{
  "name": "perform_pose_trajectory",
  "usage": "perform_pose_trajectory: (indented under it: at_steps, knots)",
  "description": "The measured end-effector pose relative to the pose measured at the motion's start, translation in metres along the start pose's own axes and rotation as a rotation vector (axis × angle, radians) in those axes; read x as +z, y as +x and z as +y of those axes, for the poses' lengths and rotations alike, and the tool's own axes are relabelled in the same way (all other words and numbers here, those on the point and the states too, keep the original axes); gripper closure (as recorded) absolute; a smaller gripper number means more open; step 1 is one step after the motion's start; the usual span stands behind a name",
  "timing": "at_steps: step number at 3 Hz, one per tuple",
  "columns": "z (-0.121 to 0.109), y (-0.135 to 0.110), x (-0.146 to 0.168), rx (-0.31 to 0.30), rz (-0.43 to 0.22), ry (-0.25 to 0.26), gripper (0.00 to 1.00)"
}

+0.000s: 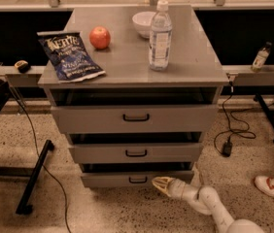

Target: Close bottom drawer

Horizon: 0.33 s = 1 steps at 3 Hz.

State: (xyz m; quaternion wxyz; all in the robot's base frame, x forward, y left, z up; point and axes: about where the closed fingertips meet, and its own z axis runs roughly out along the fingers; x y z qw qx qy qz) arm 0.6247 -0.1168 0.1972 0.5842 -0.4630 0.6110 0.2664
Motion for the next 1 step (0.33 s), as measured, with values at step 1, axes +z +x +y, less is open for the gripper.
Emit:
perform_pose_trajectory:
  at_steps: [1]
  knots:
    - [0.0012,-0.0132,-0.0505,-0.053,0.070,-0.001,1.00]
